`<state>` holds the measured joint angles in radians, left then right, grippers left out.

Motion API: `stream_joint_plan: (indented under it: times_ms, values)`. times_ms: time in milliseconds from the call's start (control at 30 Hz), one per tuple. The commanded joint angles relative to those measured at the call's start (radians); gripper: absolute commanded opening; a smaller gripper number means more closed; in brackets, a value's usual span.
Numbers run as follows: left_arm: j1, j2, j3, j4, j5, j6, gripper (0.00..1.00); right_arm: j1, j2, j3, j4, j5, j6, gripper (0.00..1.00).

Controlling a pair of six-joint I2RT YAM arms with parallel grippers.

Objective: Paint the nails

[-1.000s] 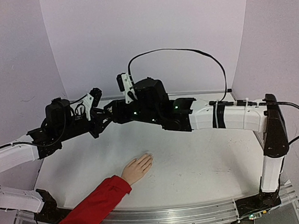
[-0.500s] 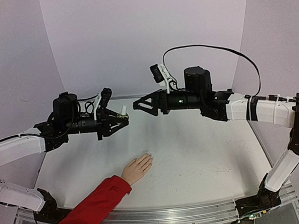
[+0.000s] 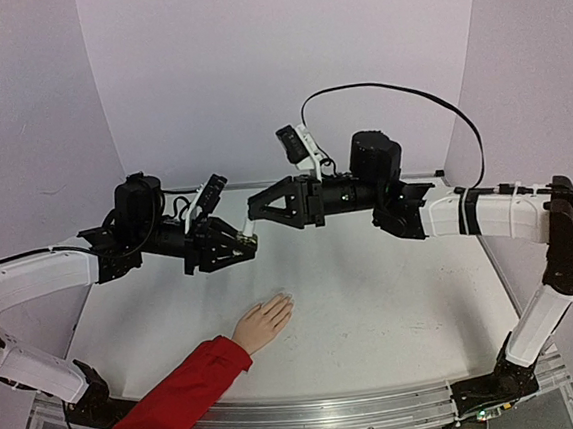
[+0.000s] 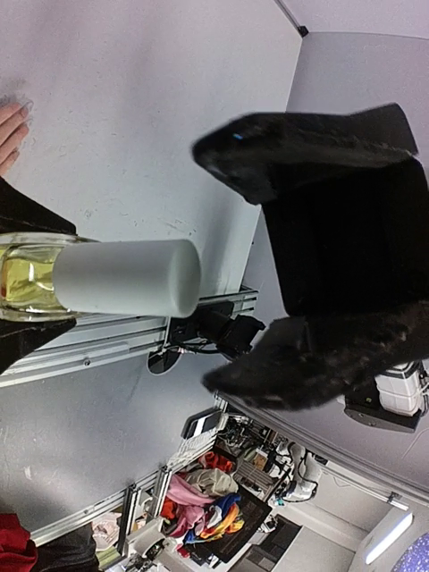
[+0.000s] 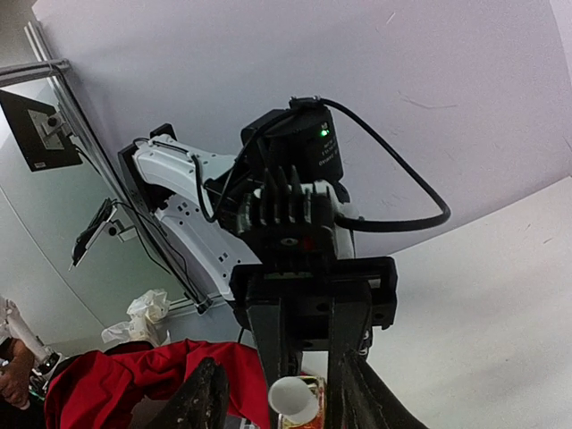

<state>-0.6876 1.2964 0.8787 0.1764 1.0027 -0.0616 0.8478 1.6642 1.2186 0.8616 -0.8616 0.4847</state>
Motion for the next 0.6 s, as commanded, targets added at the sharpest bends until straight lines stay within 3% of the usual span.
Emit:
stream_joint_plan:
  times_ms: [0,167,433,567]
  values:
    - [-0.003,-0.005,0.056,0.059,0.047,-0.015,0.00,0.014,0.038,0.063,0.098,-0.057,0.016,0.45]
    - [-0.004,-0.007,0.056,0.060,0.047,-0.017,0.00,0.029,0.068,0.086,0.099,-0.067,0.012,0.42]
    - [-0.003,-0.034,0.046,0.061,-0.003,-0.003,0.00,0.052,0.096,0.098,0.100,-0.060,0.005,0.11]
    - [-0.002,-0.091,0.016,0.061,-0.157,0.028,0.00,0.066,0.108,0.082,0.102,-0.028,-0.003,0.01]
